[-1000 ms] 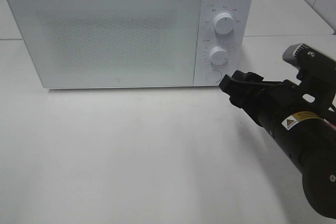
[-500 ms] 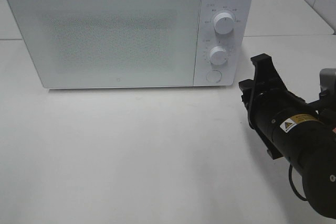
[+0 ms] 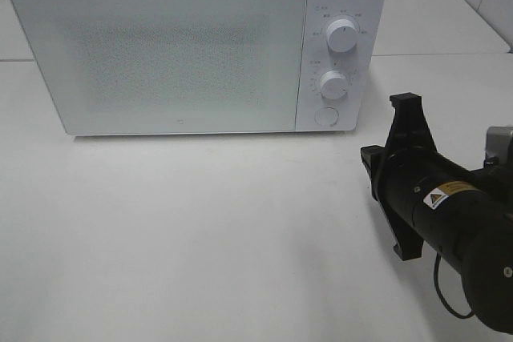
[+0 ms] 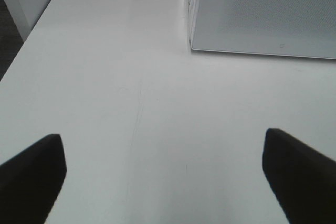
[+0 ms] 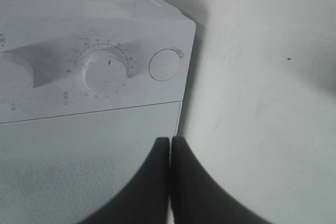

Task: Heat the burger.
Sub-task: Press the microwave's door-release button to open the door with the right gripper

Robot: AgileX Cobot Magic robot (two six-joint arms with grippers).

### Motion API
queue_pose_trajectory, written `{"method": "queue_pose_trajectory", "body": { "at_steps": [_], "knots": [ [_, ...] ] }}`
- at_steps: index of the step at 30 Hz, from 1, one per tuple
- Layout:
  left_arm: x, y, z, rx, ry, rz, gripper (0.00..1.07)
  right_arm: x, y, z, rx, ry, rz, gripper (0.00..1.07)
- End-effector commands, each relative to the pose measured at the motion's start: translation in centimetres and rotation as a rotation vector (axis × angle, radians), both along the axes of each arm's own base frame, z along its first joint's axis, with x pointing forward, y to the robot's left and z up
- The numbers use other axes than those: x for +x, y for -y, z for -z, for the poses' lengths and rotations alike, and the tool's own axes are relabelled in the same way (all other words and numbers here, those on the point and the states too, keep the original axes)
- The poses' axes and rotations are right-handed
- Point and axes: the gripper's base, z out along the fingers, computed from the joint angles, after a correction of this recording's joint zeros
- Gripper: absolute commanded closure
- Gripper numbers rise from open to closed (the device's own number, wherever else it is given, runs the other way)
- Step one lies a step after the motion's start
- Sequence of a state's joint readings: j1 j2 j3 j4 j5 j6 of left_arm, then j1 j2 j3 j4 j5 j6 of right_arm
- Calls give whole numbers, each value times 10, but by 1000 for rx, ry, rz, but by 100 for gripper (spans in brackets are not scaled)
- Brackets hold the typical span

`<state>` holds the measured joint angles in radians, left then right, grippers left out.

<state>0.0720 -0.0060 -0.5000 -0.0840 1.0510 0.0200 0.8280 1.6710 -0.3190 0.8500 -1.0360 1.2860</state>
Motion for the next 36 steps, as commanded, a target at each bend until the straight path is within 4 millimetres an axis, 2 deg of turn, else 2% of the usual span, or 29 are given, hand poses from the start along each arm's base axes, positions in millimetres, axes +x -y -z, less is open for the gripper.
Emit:
{"method": "queue_pose_trajectory", "body": {
  "at_steps": [1,10,14,27,36],
  "knots": [
    [-3,1,-1,-3,36,9,13,2,-3,-1,7,4,-2,107],
    [-3,1,-1,-3,36,9,13,16,-18,19,35,-36,30,107],
    [-3,1,-1,-3,36,9,13,21,-23,21,44,-34,35,107],
    [-3,1,-1,-3,36,9,13,75,-24,27,72,-51,71,107],
    [-3,1,-1,-2,36,10,13,96,-26,32,83,-54,94,107]
  ]
}}
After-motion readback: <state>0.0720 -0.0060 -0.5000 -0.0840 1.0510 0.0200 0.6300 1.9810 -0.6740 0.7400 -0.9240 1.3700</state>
